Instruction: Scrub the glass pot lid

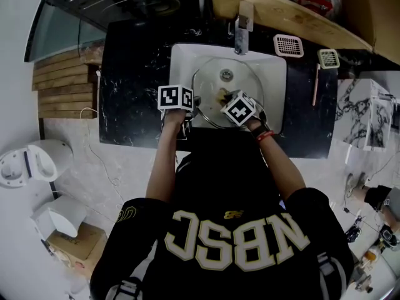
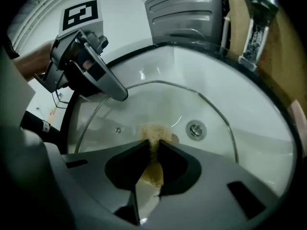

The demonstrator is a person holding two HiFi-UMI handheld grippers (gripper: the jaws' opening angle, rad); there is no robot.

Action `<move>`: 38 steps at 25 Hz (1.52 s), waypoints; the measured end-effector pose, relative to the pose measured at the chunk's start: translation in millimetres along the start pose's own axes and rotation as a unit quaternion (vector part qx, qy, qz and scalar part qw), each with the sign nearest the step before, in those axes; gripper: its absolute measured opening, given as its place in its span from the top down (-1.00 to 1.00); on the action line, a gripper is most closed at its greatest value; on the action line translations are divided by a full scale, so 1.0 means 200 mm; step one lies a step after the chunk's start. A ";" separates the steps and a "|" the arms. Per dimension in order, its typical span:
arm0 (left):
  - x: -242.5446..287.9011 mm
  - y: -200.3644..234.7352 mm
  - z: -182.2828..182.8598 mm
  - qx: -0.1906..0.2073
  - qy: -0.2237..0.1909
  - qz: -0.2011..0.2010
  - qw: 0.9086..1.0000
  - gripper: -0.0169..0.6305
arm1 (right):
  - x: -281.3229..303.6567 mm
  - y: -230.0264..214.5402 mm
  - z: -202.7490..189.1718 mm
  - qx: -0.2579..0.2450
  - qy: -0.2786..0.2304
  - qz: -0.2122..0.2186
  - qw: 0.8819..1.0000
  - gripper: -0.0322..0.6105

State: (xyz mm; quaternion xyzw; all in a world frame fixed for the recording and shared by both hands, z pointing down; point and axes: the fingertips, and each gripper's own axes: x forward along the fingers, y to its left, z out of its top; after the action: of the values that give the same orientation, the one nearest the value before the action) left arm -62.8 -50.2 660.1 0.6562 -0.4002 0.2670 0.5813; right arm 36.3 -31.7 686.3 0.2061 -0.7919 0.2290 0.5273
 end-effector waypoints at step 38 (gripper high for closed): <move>0.01 -0.01 -0.01 0.004 0.007 -0.005 1.000 0.63 | -0.04 -0.04 -0.10 -0.003 0.031 -0.051 0.998 0.70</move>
State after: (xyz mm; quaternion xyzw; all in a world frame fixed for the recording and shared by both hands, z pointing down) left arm -60.6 -48.2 661.5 0.6585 -0.3920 0.2702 0.5829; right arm 59.0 -25.9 688.0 0.2377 -0.7645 0.2055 0.5629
